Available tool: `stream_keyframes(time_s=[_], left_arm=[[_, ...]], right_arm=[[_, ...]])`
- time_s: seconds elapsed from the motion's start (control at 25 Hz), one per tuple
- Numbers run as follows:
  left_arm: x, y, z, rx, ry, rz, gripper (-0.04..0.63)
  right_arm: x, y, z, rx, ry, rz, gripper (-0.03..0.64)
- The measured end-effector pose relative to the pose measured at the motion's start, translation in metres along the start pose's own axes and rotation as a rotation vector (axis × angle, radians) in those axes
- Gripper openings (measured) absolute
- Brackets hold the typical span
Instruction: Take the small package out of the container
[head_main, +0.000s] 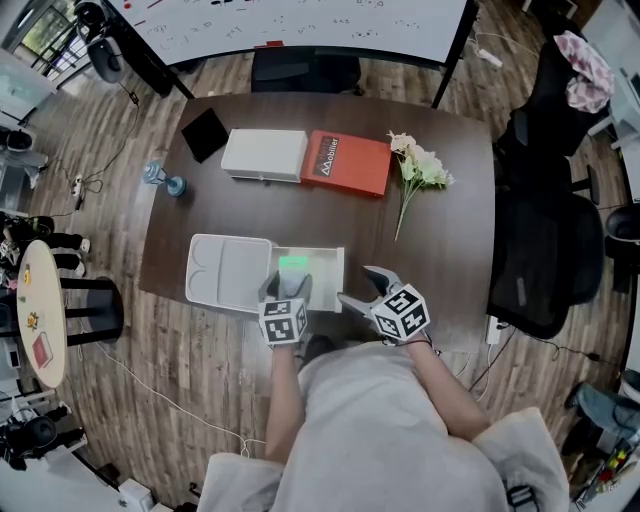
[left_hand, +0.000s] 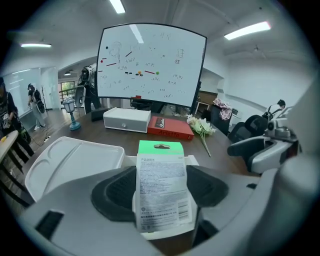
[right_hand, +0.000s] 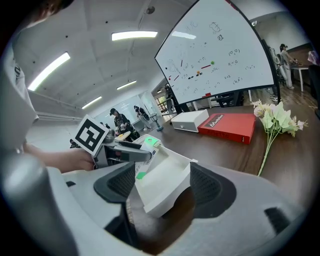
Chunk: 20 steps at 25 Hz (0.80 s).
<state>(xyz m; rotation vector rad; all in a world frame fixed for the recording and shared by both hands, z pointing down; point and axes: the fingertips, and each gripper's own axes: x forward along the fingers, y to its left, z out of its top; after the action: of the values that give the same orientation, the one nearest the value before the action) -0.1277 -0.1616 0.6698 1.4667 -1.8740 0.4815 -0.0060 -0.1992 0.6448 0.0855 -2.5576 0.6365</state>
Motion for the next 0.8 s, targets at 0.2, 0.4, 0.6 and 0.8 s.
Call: stream_keyframes(time_s=[0.2, 0.4, 0.6, 0.8], left_arm=[[-0.012, 0.003, -0.001, 0.009, -0.017, 0.006, 0.307], [-0.026, 0.003, 0.001, 0.004, -0.044, -0.002, 0.307], [-0.044, 0.000, 0.012, 0.007, -0.087, -0.024, 0.307], [-0.056, -0.006, 0.022, 0.008, -0.128, -0.053, 0.307]], right_arm=[[0.002, 0.013, -0.001, -0.007, -0.006, 0.005, 0.341], [0.001, 0.023, -0.004, -0.003, -0.016, 0.003, 0.337], [-0.001, 0.031, -0.005, 0.009, -0.040, -0.021, 0.322], [-0.002, 0.035, -0.008, 0.009, -0.047, -0.048, 0.322]])
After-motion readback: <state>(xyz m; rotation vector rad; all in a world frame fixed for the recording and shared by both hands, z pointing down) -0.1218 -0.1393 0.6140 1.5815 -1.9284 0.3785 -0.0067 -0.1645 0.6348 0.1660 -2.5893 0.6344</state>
